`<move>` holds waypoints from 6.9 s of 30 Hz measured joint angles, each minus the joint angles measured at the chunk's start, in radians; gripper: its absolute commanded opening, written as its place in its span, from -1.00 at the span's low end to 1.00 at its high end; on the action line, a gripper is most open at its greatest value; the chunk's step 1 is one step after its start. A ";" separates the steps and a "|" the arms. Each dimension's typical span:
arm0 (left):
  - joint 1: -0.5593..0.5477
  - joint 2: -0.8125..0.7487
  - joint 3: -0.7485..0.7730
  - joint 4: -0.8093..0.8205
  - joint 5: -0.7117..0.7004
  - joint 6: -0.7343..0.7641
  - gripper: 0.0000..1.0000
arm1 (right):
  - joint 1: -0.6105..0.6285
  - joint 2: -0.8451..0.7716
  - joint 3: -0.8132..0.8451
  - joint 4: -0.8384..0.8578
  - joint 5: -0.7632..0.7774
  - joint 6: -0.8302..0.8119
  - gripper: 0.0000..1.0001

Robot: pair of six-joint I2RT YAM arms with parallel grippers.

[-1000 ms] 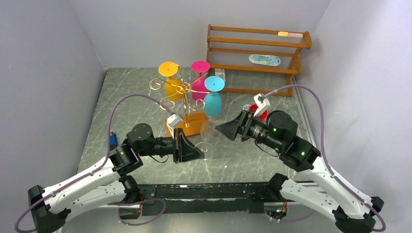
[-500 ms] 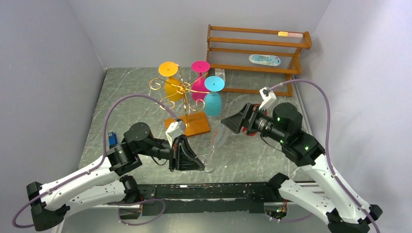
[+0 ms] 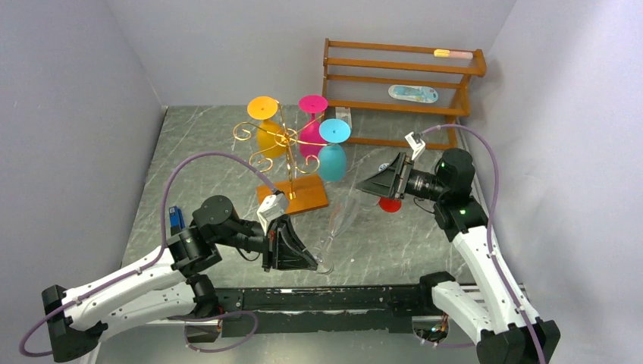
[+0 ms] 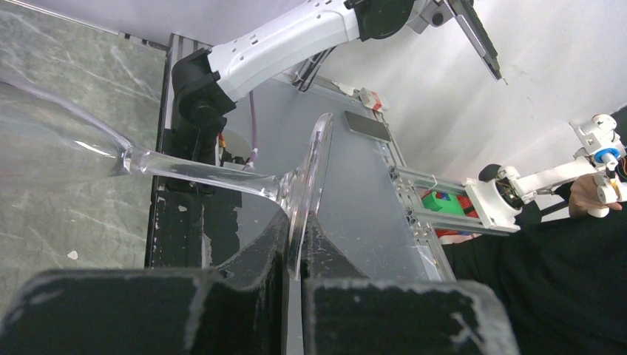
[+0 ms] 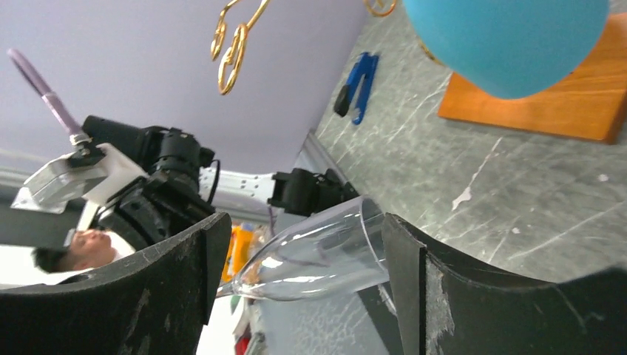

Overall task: Take the wine glass off the wine glass rack
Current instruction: Place the wine glass at the center of the board.

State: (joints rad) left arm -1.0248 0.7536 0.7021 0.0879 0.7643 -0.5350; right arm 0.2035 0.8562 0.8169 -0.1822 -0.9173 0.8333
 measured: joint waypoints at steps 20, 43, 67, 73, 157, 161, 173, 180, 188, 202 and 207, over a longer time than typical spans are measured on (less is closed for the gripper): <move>0.000 -0.026 -0.006 0.042 0.046 0.019 -0.90 | -0.051 0.079 -0.048 0.148 -0.277 0.094 0.42; -0.007 -0.014 0.009 0.098 0.091 0.046 -0.90 | -0.028 0.089 -0.051 0.306 -0.435 0.227 0.06; -0.026 -0.045 0.021 -0.052 -0.018 0.223 -0.90 | 0.034 0.167 0.050 0.302 -0.486 0.190 -0.19; -0.034 -0.046 0.026 -0.068 -0.011 0.251 -0.90 | 0.060 0.173 0.072 0.282 -0.485 0.153 -0.07; -0.018 -0.119 0.062 -0.597 -0.499 0.380 0.41 | 0.121 0.196 0.187 -0.032 -0.435 -0.012 -1.00; -0.018 -0.119 0.063 -0.622 -0.507 0.377 0.47 | 0.128 0.200 0.200 -0.102 -0.420 -0.072 -1.00; -0.017 -0.135 0.075 -0.631 -0.532 0.359 0.51 | 0.113 0.213 0.226 -0.212 -0.389 -0.165 -1.00; -0.013 -0.153 0.075 -0.621 -0.537 0.340 0.53 | 0.101 0.264 0.267 -0.372 -0.294 -0.300 -1.00; -0.013 -0.166 0.077 -0.594 -0.538 0.325 0.58 | 0.099 0.293 0.354 -0.565 -0.062 -0.418 -1.00; -0.012 -0.129 0.077 -0.497 -0.643 0.232 0.93 | 0.099 0.236 0.434 -0.794 0.418 -0.493 -1.00; -0.012 -0.111 0.076 -0.482 -0.681 0.201 0.93 | 0.099 0.225 0.434 -0.848 0.601 -0.498 -1.00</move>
State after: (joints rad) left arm -1.0367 0.6426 0.7784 -0.3943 0.0837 -0.3344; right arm 0.3023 1.0813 1.2510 -1.0302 -0.3161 0.3351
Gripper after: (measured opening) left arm 0.962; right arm 0.172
